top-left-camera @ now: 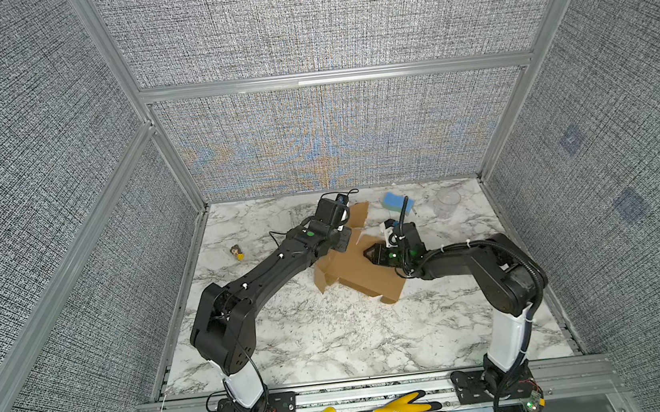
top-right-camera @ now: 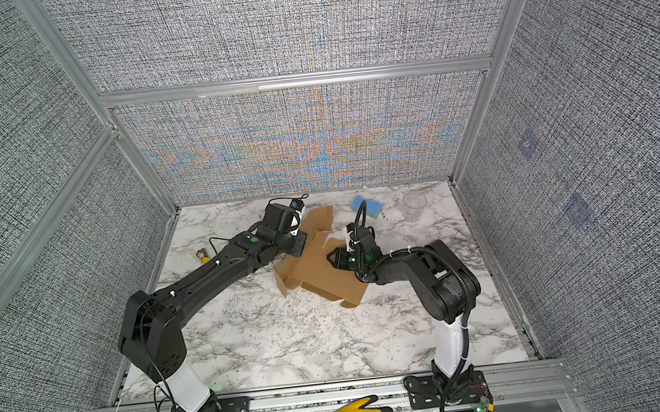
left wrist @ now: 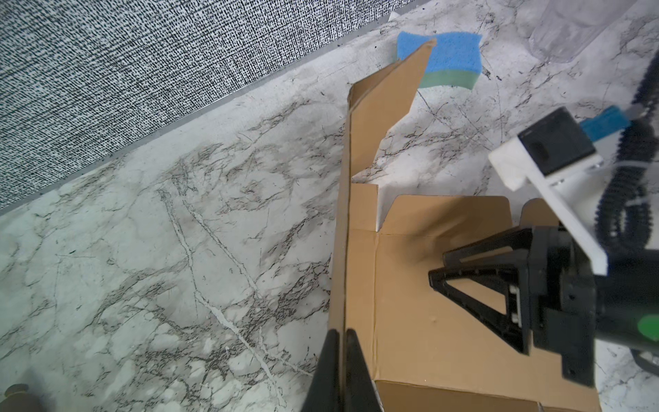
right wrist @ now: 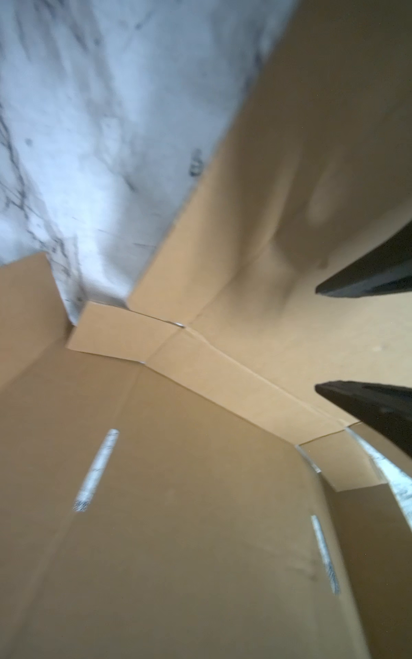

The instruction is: Fold the paper box

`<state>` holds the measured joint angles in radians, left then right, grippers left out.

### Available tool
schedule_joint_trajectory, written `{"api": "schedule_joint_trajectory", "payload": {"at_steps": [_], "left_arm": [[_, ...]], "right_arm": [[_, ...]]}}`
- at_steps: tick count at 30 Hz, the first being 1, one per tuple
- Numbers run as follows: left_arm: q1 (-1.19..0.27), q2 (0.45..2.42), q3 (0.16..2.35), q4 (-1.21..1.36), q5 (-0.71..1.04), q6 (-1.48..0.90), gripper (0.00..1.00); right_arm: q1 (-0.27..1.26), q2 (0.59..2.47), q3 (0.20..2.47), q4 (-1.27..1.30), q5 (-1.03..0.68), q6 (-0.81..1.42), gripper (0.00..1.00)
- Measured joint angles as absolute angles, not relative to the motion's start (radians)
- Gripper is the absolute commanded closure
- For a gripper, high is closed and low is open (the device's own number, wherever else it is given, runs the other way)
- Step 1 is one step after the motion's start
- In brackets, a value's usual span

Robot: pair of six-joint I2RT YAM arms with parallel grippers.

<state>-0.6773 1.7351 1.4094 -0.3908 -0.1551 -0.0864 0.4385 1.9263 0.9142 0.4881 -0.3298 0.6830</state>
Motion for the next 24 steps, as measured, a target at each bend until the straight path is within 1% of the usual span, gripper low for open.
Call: {"api": "schedule_joint_trajectory", "payload": {"at_steps": [9, 17, 24], "left_arm": [[-0.677, 1.725, 1.409, -0.399, -0.155, -0.086, 1.0], [-0.677, 1.724, 1.422, -0.424, -0.155, -0.087, 1.0], [-0.677, 1.727, 1.436, -0.448, -0.155, -0.091, 1.0]], "right_arm": [[0.364, 2.053, 0.993, 0.648, -0.391, 0.849, 0.49], [0.361, 2.153, 1.061, 0.738, -0.403, 0.961, 0.49], [0.361, 2.198, 1.112, 0.769, -0.404, 0.998, 0.48]]}}
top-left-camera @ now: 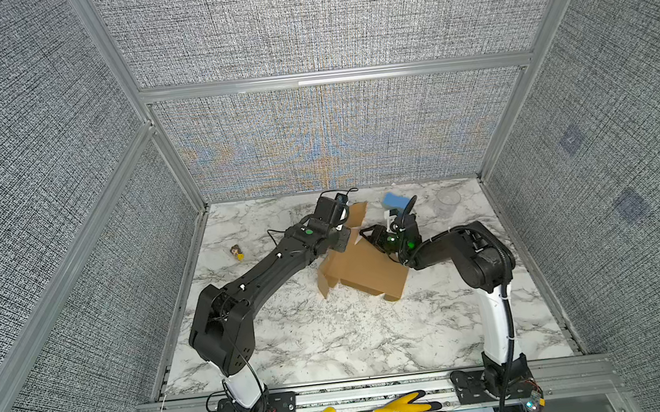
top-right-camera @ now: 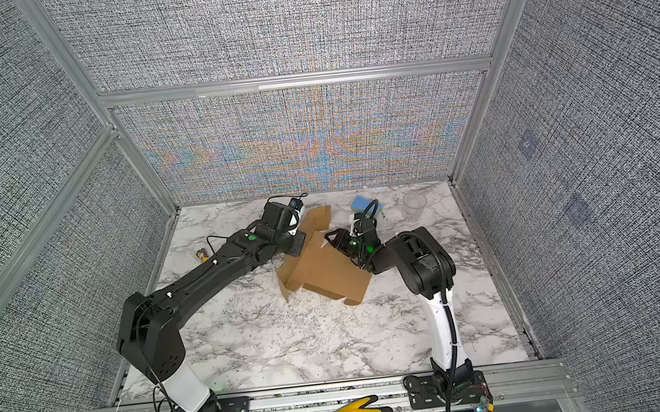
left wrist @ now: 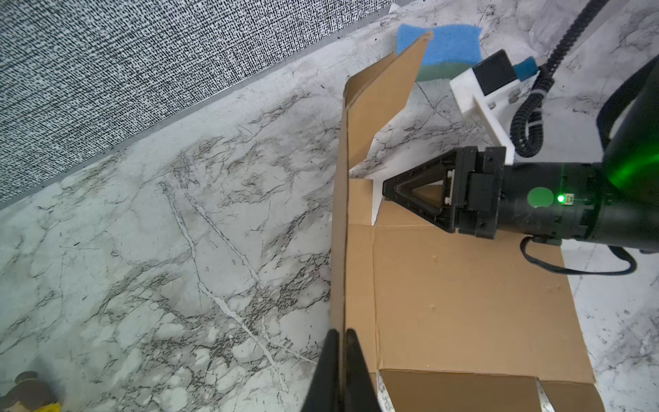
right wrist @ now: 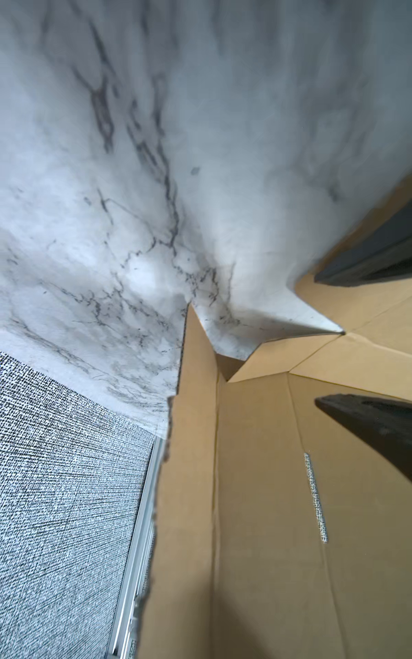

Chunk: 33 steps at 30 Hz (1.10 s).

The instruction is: Fold the paper box

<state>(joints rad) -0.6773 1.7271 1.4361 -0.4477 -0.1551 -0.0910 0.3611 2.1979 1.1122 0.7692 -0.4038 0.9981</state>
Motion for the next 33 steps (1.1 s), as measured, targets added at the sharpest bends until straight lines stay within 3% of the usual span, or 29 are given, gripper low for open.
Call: {"api": "schedule_joint_trajectory", "payload": {"at_steps": [14, 33], "left_arm": [[-0.677, 1.727, 1.436, -0.452, -0.156, -0.095, 1.0], [-0.677, 1.727, 1.435, -0.472, -0.159, -0.098, 1.0]], "right_arm": [[0.392, 2.251, 1.216, 0.702, -0.399, 0.984, 0.48], [0.41, 2.283, 1.218, 0.845, -0.462, 0.963, 0.48]]}}
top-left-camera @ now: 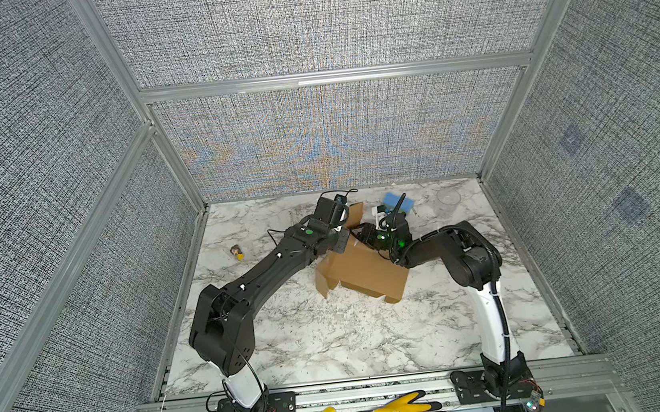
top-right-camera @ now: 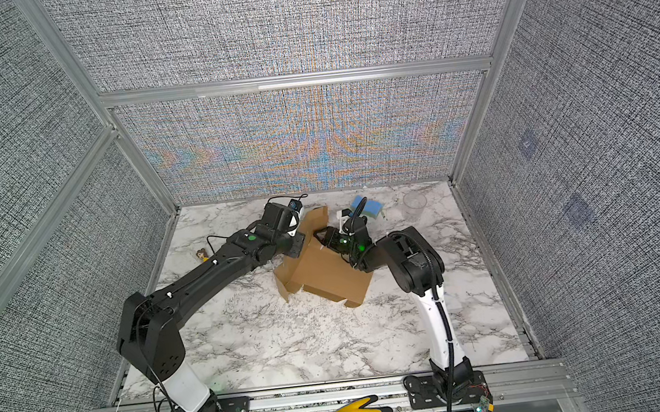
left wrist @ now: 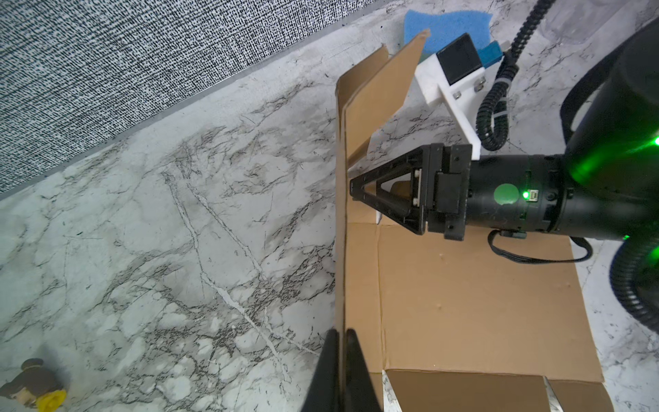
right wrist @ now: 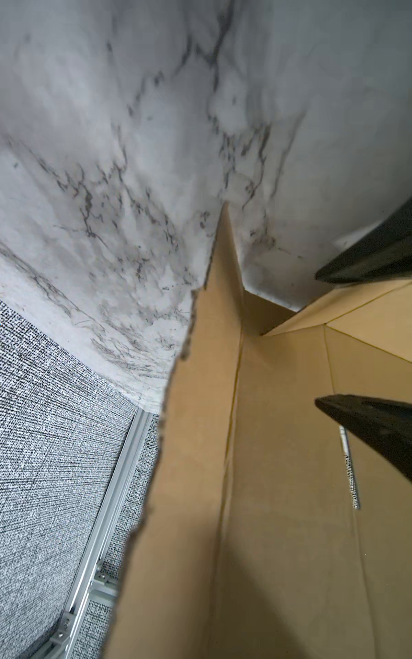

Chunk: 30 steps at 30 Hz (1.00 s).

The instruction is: Fold the paper box

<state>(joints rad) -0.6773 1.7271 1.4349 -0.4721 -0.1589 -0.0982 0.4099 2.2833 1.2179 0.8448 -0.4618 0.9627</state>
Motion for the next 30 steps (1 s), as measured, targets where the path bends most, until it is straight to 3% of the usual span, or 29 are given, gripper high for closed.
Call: {"api": "schedule_joint_trajectory", "payload": {"at_steps": [30], "left_arm": [[-0.677, 1.728, 1.436, -0.479, -0.184, -0.105, 1.0]], "right_arm": [[0.496, 2.173, 1.06, 0.929, -0.455, 0.707, 0.49]]}}
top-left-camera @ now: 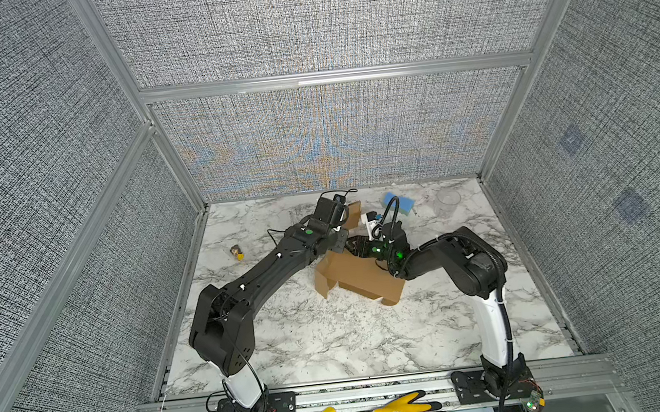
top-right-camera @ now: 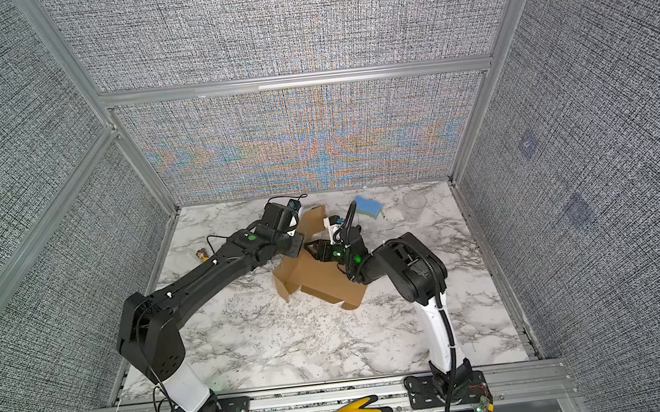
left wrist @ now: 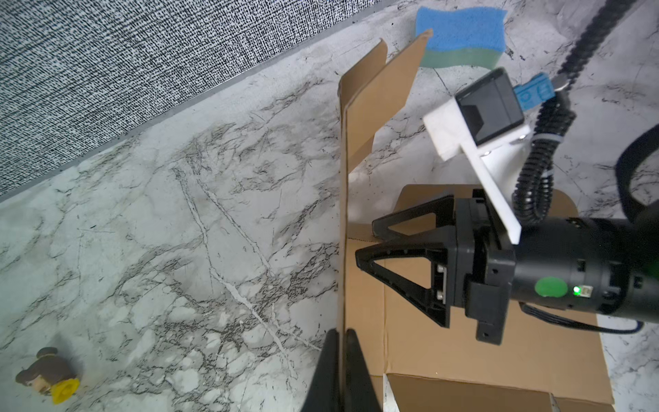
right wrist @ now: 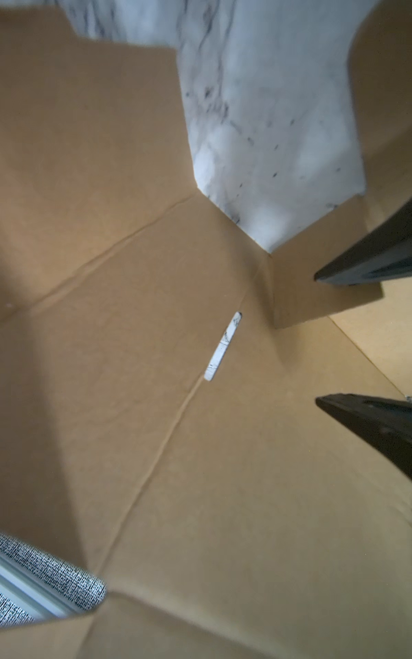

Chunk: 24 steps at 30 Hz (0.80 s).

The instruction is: Fold the paper box

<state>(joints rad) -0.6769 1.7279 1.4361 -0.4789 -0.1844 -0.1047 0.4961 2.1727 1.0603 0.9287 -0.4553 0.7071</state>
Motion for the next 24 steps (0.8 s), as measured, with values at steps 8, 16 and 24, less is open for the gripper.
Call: {"api": "schedule_joint_trajectory", "payload": {"at_steps": [8, 16, 24], "left_arm": [[-0.677, 1.715, 1.417, -0.467, -0.185, -0.102, 1.0], [-0.677, 1.701, 1.399, -0.463, -0.188, -0.102, 1.0], [-0.677, 1.703, 1.401, -0.463, -0.186, -0.102, 1.0]], "right_arm": [[0.47, 2.057, 1.005, 0.897, -0.442, 0.664, 0.49], [0.39, 1.912, 0.963, 0.809, -0.402, 0.646, 0.49], [0.346, 1.893, 1.179, 0.603, -0.388, 0.657, 0.49]]}}
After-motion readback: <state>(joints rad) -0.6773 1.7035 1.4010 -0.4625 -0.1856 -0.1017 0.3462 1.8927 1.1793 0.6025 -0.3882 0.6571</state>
